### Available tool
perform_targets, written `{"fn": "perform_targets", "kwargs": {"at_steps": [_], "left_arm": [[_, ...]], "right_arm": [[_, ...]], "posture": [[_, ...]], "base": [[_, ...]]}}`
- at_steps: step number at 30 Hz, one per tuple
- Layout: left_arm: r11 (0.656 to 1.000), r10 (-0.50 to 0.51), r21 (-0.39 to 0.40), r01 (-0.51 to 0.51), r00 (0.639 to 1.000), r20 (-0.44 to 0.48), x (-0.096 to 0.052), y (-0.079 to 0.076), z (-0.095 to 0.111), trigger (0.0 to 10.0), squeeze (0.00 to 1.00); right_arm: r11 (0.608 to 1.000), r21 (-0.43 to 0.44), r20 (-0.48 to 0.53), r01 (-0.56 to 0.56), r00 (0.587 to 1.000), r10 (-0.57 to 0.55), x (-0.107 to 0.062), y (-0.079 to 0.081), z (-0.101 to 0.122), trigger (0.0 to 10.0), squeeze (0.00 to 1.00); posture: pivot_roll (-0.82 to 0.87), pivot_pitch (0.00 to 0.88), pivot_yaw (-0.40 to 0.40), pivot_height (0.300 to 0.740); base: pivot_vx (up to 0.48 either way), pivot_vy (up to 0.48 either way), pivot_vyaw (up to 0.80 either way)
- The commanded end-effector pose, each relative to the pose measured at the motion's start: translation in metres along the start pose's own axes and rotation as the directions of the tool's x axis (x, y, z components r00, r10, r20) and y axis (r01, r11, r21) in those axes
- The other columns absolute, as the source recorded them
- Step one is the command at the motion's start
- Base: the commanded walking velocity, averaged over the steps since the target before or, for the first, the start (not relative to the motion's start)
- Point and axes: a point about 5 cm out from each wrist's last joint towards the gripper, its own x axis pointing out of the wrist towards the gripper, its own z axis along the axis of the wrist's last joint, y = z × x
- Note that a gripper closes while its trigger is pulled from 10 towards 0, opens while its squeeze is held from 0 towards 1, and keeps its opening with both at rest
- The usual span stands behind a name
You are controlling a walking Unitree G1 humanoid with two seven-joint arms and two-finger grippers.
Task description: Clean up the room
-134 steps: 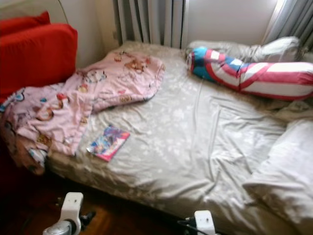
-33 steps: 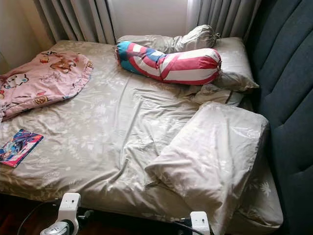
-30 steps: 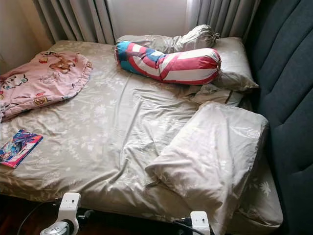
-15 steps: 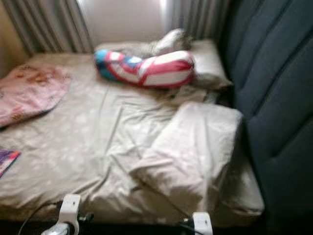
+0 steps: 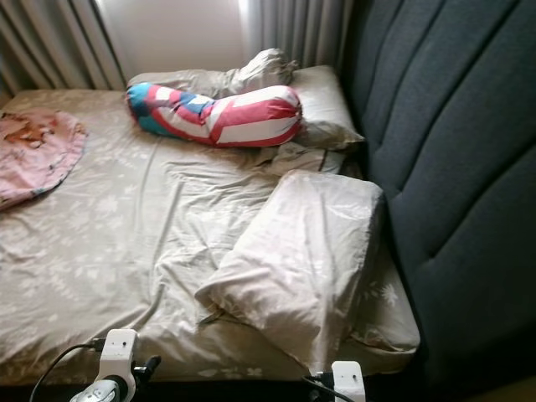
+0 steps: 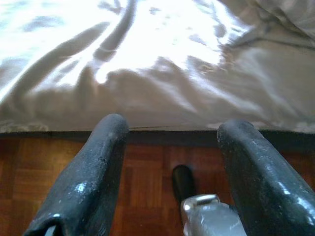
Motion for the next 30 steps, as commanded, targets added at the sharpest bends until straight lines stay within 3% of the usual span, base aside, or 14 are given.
{"fn": "perform_targets", "kwargs": {"at_steps": [1, 3, 4, 5, 6, 7, 8, 11, 14, 18, 20, 21, 24, 30], "left_arm": [[0.999, 0.018, -0.028, -0.017, 0.999, 0.042, -0.001, 0.002, 0.002, 10.0, 0.0], [0.999, 0.024, -0.042, -0.021, 0.997, 0.073, -0.002, 0.002, 0.003, 10.0, 0.0], [0.998, 0.028, -0.062, -0.021, 0.993, 0.115, -0.003, 0.002, 0.006, 10.0, 0.0], [0.998, 0.028, -0.062, -0.021, 0.993, 0.115, -0.003, 0.002, 0.006, 10.0, 0.0], [0.998, 0.022, -0.054, -0.014, 0.985, 0.17, -0.002, -0.001, 0.014, 10.0, 0.0], [0.999, 0.017, -0.045, -0.009, 0.981, 0.193, -0.001, -0.004, 0.018, 10.0, 0.0], [0.999, 0.001, -0.032, 0.008, 0.966, 0.257, 0.003, -0.014, 0.037, 10.0, 0.0], [1.0, -0.024, 0.007, 0.023, 0.922, 0.386, 0.004, -0.029, 0.066, 10.0, 0.0], [1.0, -0.011, -0.002, 0.014, 0.89, 0.456, -0.003, -0.024, 0.07, 10.0, 0.0], [0.999, 0.003, 0.028, -0.018, 0.884, 0.468, -0.008, -0.007, 0.057, 10.0, 0.0], [0.999, 0.012, 0.028, -0.034, 0.82, 0.572, -0.021, -0.005, 0.069, 10.0, 0.0], [0.999, 0.012, 0.028, -0.034, 0.82, 0.572, -0.021, -0.005, 0.069, 10.0, 0.0], [0.999, 0.032, 0.012, -0.051, 0.775, 0.631, -0.032, -0.006, 0.083, 10.0, 0.0], [0.999, -0.04, 0.044, 0.015, 0.774, 0.632, -0.028, -0.022, 0.091, 10.0, 0.0]], "right_arm": [[1.0, 0.016, 0.044, -0.002, 0.999, 0.001, 0.0, 0.001, 0.004, 10.0, 0.0], [1.0, 0.023, 0.072, -0.006, 0.997, 0.004, 0.0, 0.001, 0.006, 10.0, 0.0], [1.0, 0.011, 0.242, -0.015, 0.97, 0.012, 0.005, -0.002, 0.053, 10.0, 0.0], [1.0, 0.011, 0.242, -0.015, 0.97, 0.012, 0.005, -0.002, 0.053, 10.0, 0.0], [1.0, 0.004, 0.407, -0.015, 0.913, 0.012, 0.003, -0.005, 0.1, 10.0, 0.0], [1.0, 0.004, 0.441, -0.013, 0.897, 0.01, 0.002, -0.005, 0.108, 10.0, 0.0], [1.0, 0.009, 0.466, -0.009, 0.885, 0.004, 0.001, -0.007, 0.112, 10.0, 0.0], [1.0, 0.014, 0.517, 0.003, 0.856, -0.01, -0.003, -0.013, 0.117, 10.0, 0.0], [0.999, 0.038, 0.558, 0.02, 0.829, -0.038, -0.007, -0.019, 0.118, 10.0, 0.0], [0.998, 0.065, 0.6, 0.019, 0.798, -0.054, -0.013, -0.024, 0.11, 10.0, 0.0], [0.998, 0.065, 0.617, 0.015, 0.785, -0.052, -0.017, -0.025, 0.103, 10.0, 0.0], [0.998, 0.065, 0.617, 0.015, 0.785, -0.052, -0.017, -0.025, 0.103, 10.0, 0.0], [0.997, 0.077, 0.615, 0.023, 0.786, -0.066, -0.019, -0.027, 0.094, 10.0, 0.0], [0.996, 0.079, 0.622, 0.033, 0.78, -0.075, -0.019, -0.026, 0.102, 10.0, 0.0]], "posture": [[-0.08, 0.045, -0.042, 0.74], [-0.09, 0.046, -0.042, 0.74], [-0.09, 0.047, -0.042, 0.74], [-0.09, 0.047, -0.042, 0.74], [-0.1, 0.046, -0.043, 0.74], [-0.1, 0.046, -0.044, 0.74], [-0.1, 0.044, -0.044, 0.74], [-0.11, 0.039, -0.041, 0.74], [-0.11, 0.037, -0.041, 0.74], [-0.12, 0.034, -0.05, 0.74], [-0.12, 0.035, -0.054, 0.74], [-0.12, 0.035, -0.054, 0.74], [-0.11, 0.031, -0.058, 0.74], [-0.11, 0.014, -0.053, 0.74]], "base": [[0.0, 0.0, 0.0], [0.0, 0.0, 0.0], [0.0, 0.0, 0.0], [0.0, 0.0, 0.0], [0.0, 0.0, 0.0], [0.0, 0.0, 0.0], [0.0, 0.0, 0.0], [0.0, 0.0, 0.0], [0.0, 0.0, 0.0], [0.0, 0.0, 0.0], [0.0, 0.0, 0.0], [0.0, 0.0, 0.0], [0.0, 0.0, 0.0], [0.0, 0.0, 0.0]]}}
